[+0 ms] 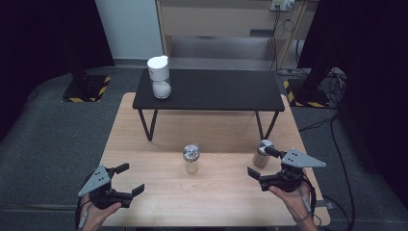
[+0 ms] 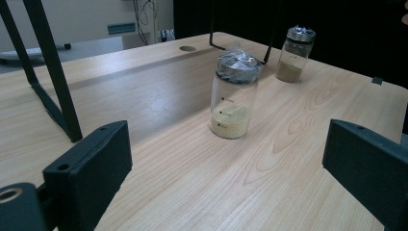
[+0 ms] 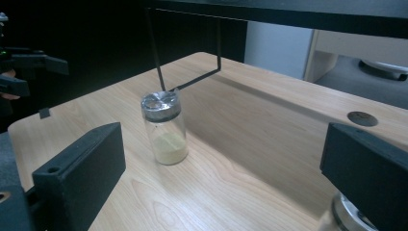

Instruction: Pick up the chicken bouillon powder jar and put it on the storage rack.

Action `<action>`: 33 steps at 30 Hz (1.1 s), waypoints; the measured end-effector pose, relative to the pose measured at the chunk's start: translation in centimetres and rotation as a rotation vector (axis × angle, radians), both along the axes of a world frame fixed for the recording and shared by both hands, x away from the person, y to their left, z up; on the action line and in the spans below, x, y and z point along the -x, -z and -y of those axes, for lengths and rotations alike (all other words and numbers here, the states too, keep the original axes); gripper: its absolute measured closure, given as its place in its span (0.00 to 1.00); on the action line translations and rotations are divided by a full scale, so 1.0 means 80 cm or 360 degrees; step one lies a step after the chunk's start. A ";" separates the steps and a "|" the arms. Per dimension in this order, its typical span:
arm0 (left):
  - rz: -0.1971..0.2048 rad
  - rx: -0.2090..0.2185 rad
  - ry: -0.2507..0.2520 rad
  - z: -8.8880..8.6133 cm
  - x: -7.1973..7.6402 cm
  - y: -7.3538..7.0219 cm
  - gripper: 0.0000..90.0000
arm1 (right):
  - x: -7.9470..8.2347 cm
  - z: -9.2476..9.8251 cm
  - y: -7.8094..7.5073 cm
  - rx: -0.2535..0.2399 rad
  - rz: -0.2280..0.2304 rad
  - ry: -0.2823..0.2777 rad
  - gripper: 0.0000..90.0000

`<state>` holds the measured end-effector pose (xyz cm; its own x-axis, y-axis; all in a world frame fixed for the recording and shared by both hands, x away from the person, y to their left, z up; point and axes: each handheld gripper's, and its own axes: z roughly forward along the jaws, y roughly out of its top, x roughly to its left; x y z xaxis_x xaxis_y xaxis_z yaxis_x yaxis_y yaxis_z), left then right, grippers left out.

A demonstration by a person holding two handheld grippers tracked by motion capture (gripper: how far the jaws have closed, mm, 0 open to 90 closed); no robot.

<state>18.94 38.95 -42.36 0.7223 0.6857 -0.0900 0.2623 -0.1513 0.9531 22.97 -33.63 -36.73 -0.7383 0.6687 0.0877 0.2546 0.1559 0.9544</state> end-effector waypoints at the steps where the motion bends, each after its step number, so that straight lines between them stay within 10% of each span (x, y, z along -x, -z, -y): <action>1: 0.0000 0.0000 0.0000 0.000 0.000 0.000 0.02 | -0.002 -0.002 0.000 -0.0001 -0.0001 -0.0006 0.03; 33: -0.0009 0.0000 0.0011 0.000 -0.002 0.000 0.02 | -0.048 -0.053 0.000 0.0038 -0.0002 -0.0122 0.03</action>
<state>19.08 38.95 -42.39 0.7266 0.6806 -0.0941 0.2664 -0.1529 0.9517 26.78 -29.42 -36.71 -0.7874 0.6121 0.0733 0.2424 0.1980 0.9498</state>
